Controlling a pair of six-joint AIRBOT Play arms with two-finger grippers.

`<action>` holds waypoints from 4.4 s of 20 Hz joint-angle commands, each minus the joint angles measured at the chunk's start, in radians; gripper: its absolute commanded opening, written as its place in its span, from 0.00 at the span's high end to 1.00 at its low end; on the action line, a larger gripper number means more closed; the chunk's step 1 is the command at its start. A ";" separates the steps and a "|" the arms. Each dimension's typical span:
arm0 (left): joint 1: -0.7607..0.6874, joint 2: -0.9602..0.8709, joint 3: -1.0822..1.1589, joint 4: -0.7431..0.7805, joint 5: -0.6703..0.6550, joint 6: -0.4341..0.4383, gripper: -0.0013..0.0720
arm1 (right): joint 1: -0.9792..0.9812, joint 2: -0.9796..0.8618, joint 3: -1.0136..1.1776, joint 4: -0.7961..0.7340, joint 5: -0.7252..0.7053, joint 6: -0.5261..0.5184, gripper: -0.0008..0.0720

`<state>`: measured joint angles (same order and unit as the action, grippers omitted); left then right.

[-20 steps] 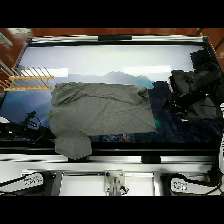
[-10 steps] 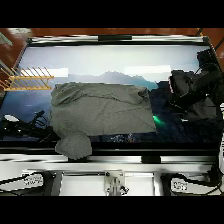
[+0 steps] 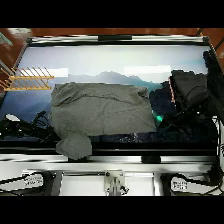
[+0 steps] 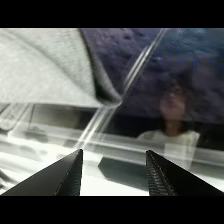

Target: Fold the shirts.

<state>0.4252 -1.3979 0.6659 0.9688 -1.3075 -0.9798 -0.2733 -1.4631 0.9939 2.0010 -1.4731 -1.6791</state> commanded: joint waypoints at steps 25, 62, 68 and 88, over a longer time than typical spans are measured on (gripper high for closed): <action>-0.001 0.000 0.187 -0.010 -0.091 -0.001 0.94 | 0.113 -0.063 -0.084 0.089 0.194 -0.006 0.91; -0.086 0.487 0.884 -0.153 0.023 -0.189 0.94 | 0.113 0.401 0.677 -0.186 -0.072 0.012 0.91; -0.181 0.075 0.735 -0.153 0.167 -0.159 0.94 | 0.187 -0.028 0.553 -0.013 0.370 -0.025 0.91; -0.286 -0.464 0.970 -0.243 0.537 -0.154 0.94 | 0.282 -0.379 0.552 -0.045 0.946 0.038 0.91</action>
<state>0.1478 -1.8385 1.6348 0.7273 -0.7803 -1.1339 0.0059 -1.8233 1.5463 1.9682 -0.4984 -1.6535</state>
